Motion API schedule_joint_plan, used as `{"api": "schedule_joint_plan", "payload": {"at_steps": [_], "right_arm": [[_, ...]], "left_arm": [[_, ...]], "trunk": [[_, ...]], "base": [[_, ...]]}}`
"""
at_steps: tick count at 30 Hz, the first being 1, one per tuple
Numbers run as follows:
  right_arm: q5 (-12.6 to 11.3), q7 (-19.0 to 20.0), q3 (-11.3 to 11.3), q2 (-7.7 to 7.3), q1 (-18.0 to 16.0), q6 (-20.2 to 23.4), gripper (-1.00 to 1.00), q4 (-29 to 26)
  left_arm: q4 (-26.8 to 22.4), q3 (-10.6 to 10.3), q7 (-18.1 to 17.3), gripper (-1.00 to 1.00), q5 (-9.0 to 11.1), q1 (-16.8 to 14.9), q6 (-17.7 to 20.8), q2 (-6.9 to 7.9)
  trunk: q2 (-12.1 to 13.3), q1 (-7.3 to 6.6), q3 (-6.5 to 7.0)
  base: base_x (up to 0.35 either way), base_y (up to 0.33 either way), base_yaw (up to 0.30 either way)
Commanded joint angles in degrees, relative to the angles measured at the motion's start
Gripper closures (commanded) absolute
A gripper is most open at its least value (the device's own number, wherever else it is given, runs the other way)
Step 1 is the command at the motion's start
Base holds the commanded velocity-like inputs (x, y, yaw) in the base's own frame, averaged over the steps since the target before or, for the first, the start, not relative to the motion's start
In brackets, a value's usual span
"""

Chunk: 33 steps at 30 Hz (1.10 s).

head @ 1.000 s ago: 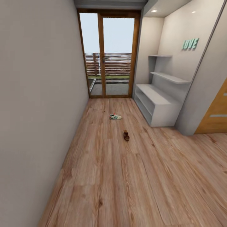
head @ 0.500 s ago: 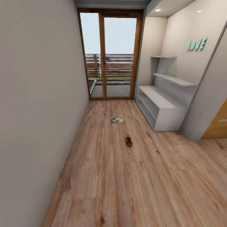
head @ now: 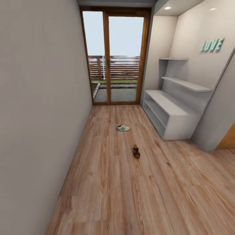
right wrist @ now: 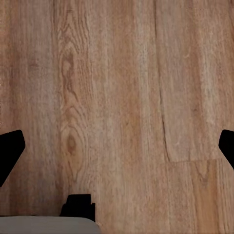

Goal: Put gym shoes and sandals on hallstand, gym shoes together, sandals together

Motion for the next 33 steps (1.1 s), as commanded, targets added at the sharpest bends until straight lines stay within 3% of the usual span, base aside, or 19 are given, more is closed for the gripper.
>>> {"api": "schedule_joint_plan", "payload": {"at_steps": [1,33], "right_arm": [[-0.01,-0.02,-0.05,0.01,-0.02,-0.17,-1.0,0.04],[-0.09,-0.02,0.01,0.0,-0.02,-0.17,-1.0,0.05]], "left_arm": [[0.04,-0.12,-0.02,-1.0,0.46,-0.03,-0.17,0.01],[0.04,-0.14,-0.02,-1.0,0.46,-0.03,-0.17,0.01]], "trunk": [[-0.02,0.03,-0.05],[-0.02,0.03,-0.05]], "base": [[0.337,0.082,0.0],[0.337,0.057,0.0]]}}
